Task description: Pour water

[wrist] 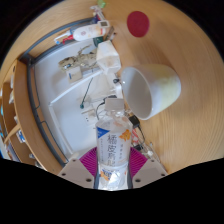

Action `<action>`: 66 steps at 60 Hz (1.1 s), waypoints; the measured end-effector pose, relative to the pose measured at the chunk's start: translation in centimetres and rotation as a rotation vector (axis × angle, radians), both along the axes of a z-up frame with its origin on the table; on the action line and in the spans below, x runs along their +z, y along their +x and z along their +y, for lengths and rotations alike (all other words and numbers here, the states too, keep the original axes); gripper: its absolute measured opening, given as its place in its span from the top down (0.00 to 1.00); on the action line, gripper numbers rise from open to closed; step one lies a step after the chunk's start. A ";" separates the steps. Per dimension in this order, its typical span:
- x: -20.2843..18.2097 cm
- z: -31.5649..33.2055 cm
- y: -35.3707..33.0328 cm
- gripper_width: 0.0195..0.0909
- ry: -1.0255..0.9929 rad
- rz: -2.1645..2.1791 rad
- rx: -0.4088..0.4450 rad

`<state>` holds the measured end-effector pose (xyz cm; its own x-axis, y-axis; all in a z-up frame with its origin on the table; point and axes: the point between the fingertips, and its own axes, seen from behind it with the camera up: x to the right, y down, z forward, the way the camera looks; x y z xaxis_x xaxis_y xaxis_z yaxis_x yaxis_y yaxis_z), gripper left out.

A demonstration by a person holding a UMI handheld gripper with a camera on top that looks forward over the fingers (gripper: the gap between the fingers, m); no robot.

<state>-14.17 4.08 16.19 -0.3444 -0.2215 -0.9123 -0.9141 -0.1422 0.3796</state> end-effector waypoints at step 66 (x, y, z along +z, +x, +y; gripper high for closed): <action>0.4 -0.4 27.4 0.68 -0.138 -1.892 0.060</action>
<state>13.27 3.69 16.55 0.9576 -0.2879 -0.0070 -0.0810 -0.2459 -0.9659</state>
